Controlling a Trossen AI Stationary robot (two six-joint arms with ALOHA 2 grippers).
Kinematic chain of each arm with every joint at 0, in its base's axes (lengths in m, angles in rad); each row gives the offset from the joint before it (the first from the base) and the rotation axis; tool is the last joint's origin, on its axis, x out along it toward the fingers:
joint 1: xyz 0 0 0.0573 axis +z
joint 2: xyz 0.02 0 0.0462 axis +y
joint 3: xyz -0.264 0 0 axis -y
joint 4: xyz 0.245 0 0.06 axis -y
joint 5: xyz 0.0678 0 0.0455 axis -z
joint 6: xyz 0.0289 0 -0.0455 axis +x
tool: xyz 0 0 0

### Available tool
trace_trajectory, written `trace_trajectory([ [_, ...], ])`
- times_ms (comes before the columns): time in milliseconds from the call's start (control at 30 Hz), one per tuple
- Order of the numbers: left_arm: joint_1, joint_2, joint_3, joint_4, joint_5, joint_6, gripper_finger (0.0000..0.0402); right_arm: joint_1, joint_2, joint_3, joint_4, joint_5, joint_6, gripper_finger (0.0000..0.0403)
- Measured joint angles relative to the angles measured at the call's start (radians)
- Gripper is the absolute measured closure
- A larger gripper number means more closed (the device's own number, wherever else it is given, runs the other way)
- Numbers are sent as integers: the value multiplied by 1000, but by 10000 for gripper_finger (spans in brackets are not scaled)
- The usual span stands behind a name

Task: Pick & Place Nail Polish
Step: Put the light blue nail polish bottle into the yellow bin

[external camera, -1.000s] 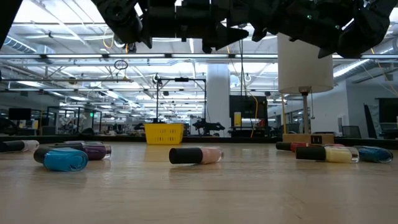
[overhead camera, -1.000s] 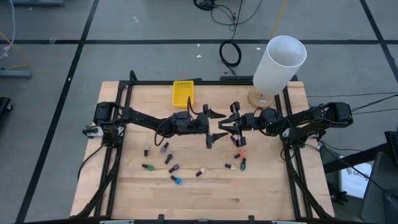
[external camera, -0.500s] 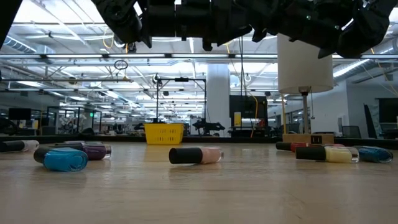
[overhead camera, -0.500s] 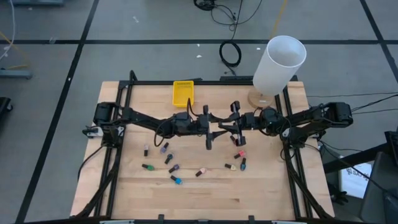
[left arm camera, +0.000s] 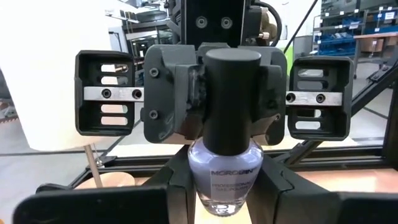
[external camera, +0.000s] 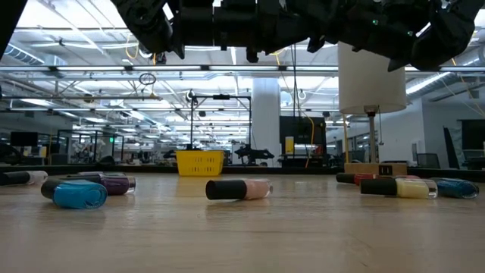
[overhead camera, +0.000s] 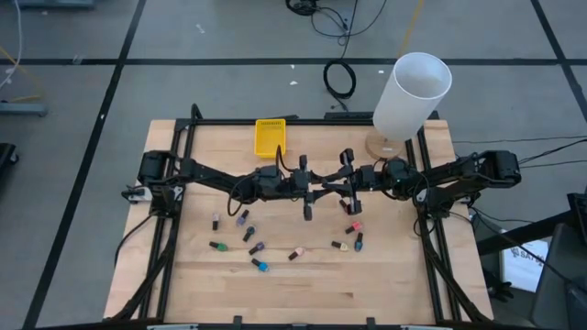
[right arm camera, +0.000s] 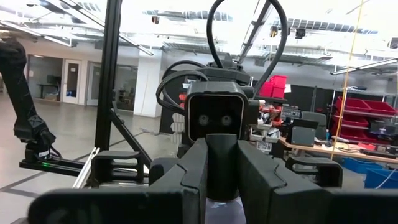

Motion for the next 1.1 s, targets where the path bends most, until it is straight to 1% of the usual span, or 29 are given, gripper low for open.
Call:
trace_trajectory([
  [67,0,-5,0,-4,-6,-2,316,0,0,0,-1,0,9,351],
  [133,0,-8,0,-5,-21,0,316,0,0,2,-13,3,9,327],
  [233,1,-38,-2,-47,-51,2,316,0,0,1,-28,43,24,270],
  [367,1,-91,-1,-157,-120,12,316,0,-24,0,-61,52,29,201],
  [467,3,-127,1,-253,-216,19,316,0,-70,-2,-125,48,34,158],
  [567,8,-169,3,-373,-364,33,316,0,-138,-2,-222,58,34,129],
  [633,21,-203,3,-478,-446,17,316,-1,-192,-2,-312,122,32,120],
  [733,71,-254,3,-645,-518,-77,316,-1,-277,-2,-439,219,9,118],
  [800,124,-275,3,-764,-527,-165,316,-1,-332,-2,-520,278,-11,122],
  [867,184,-282,3,-879,-511,-262,316,-1,-376,-2,-592,328,-19,127],
  [933,247,-280,3,-970,-457,-356,316,-1,-410,-2,-644,363,-21,132],
  [1000,306,-262,3,-1026,-388,-435,316,-1,-431,-2,-679,391,-21,135],
  [1100,379,-216,2,-1077,-327,-501,316,-1,-439,-2,-697,402,-23,137],
])
